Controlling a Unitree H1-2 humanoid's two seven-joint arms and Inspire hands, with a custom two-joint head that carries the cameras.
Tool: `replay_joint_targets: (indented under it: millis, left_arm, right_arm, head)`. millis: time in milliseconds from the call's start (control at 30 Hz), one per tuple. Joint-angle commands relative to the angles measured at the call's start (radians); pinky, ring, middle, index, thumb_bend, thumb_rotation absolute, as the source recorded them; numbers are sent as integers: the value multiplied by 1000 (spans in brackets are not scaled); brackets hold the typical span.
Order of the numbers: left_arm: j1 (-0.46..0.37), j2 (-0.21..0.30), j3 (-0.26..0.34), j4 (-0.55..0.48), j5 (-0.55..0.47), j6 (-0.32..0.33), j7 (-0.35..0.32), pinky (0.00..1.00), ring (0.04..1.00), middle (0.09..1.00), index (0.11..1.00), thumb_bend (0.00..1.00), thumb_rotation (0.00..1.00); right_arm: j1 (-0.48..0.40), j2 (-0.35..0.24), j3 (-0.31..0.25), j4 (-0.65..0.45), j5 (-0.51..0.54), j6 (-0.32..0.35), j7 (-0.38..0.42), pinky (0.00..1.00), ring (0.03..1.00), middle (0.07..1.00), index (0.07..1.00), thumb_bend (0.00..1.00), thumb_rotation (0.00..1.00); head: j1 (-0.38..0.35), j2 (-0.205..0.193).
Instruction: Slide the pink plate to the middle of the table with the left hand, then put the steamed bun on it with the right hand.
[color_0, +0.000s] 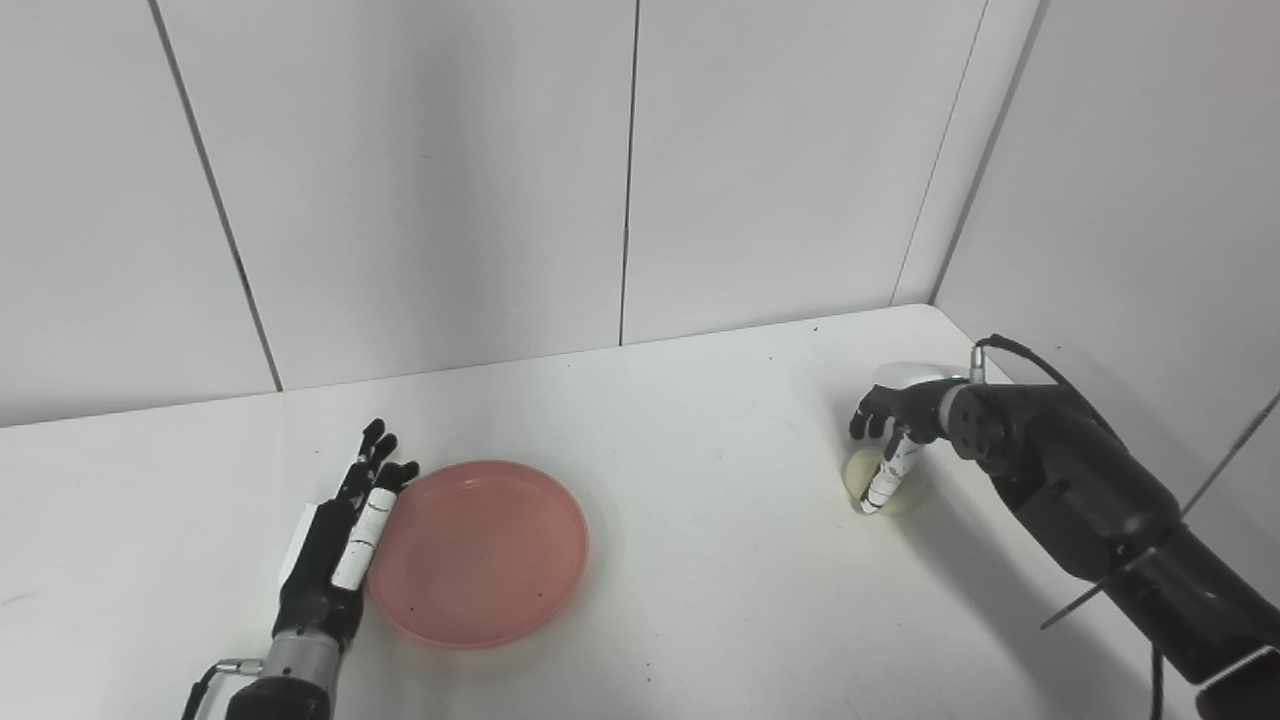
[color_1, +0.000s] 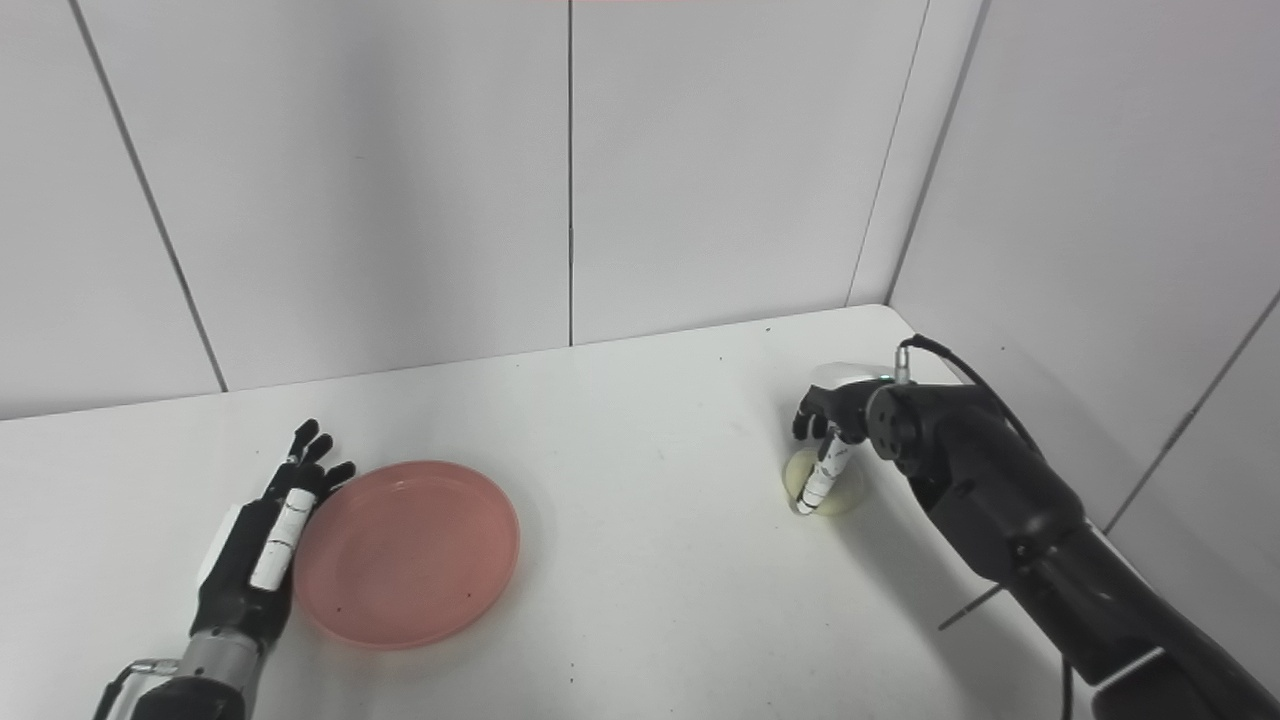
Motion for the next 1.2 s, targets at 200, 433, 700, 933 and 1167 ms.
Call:
replay_joint_targets:
  millis: [200, 433, 700, 933, 1167]
  left_arm:
    - [10, -2, -9, 6, -3, 14, -15, 896, 894, 999, 1000, 785, 874]
    - [9, -1, -10, 11, -4, 12, -20, 898, 895, 1000, 1000, 787, 875]
    - [9, -3, -12, 10, -5, 17, -20, 898, 892, 1000, 1000, 789, 874]
    - [7, -5, -14, 11, -1, 22, -19, 883, 883, 995, 1000, 790, 875]
    - [7, -7, -12, 9, -8, 27, -22, 897, 887, 998, 1000, 806, 865]
  right_arm:
    - [-14, -63, -1, -41, -7, 5, 15, 715, 733, 774, 745, 1000, 327]
    - [8, -68, -16, -83, -30, 13, 36, 715, 749, 786, 753, 1000, 338]
    - [28, -54, -44, -86, -44, 13, 34, 731, 768, 791, 772, 1000, 324]
    - [38, -43, -35, -59, -58, 11, -13, 746, 785, 801, 786, 1000, 337]
    - [64, -9, -37, -36, -108, 13, -109, 604, 685, 750, 776, 1000, 320]
  head:
    - [-1, 1]
    - [1, 2]
    - [2, 1]
    - [5, 0]
    - [7, 2]
